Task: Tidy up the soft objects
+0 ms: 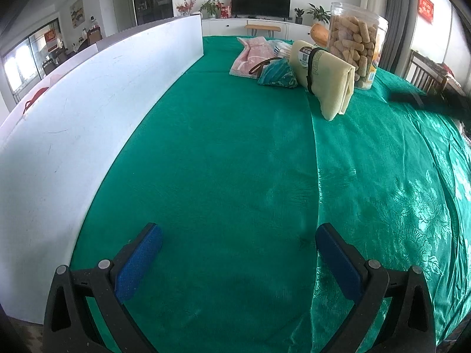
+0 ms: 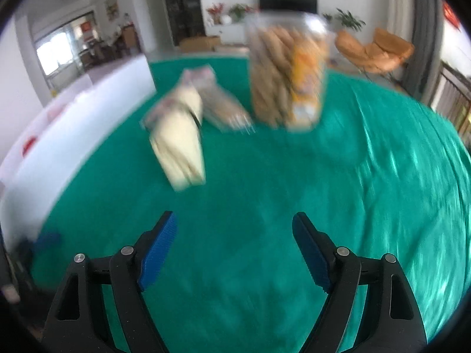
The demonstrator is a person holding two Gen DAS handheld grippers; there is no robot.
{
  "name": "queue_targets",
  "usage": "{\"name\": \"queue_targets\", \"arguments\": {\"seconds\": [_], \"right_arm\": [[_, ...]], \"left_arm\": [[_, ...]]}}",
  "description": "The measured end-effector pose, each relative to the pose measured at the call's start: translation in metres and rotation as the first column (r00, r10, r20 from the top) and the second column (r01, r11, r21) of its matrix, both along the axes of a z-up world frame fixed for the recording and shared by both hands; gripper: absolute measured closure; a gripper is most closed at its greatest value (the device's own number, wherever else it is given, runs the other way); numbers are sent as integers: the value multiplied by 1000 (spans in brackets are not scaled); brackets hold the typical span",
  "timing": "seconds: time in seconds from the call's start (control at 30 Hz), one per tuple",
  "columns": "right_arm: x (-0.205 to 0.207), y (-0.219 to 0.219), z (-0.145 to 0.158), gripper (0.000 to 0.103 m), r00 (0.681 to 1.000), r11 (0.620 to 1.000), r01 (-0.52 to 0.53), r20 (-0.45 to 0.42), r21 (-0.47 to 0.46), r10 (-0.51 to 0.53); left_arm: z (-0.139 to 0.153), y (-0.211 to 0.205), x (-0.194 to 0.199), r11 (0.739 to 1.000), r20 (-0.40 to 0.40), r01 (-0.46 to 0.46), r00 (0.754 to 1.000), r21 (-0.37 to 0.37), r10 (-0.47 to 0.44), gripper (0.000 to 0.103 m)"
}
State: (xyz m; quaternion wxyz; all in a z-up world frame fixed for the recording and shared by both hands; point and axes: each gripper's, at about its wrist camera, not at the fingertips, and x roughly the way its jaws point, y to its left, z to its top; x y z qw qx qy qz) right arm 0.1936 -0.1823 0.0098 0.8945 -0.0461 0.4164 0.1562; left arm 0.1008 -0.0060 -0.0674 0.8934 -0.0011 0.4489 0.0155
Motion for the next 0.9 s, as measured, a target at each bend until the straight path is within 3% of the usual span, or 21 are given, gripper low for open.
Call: {"name": "queue_targets", "arguments": {"seconds": [0.13,0.27,0.3,0.33,0.37,0.4,0.5,0.57,0.7,0.77,0.83,0.9], "right_arm": [[51,55,-4,20,993,987,-101,-74,-126,92],[86,82,-27,23,989,967,-97,-132,-237,67],[88,81,-28,30,991,967,-77,-125,-243,48],[90,76,-28,59,992,973,-54,-127,-222,26],[90,70,-28,75,989,983,-45,-145,-179,19],[88,64,-26,77,988,989,-34,-152,-141,12],[70,39,-14,77,988,998,-17,-154,-58,8],[55,8,-9,77,976,997,1,-218,74,15],[25,-66,-21,76,936,950,127,-352,286,-19],[11,-107,-36,69,908,914,208,-417,348,-48],[0,-135,-42,47,899,911,265,-422,315,-116],[-13,-156,-40,34,913,907,285,-378,310,-157]], "left_arm": [[0,0,0,1000,7,-1,1000,0,1,0],[0,-1,0,1000,10,-3,1000,0,3,0],[0,-1,0,1000,10,-3,1000,0,3,0],[0,-1,0,1000,10,-3,1000,0,3,0],[0,0,0,1000,10,-2,1000,0,2,0],[0,0,0,1000,10,-2,1000,0,2,0],[0,0,0,1000,9,-2,1000,1,2,0],[0,0,0,1000,8,-2,1000,1,2,0],[0,0,-1,1000,10,-2,1000,1,2,0],[0,0,-1,1000,10,-1,1000,0,1,0],[-1,0,0,1000,10,-1,1000,0,1,0],[0,0,-1,1000,10,-2,1000,1,2,0]]}}
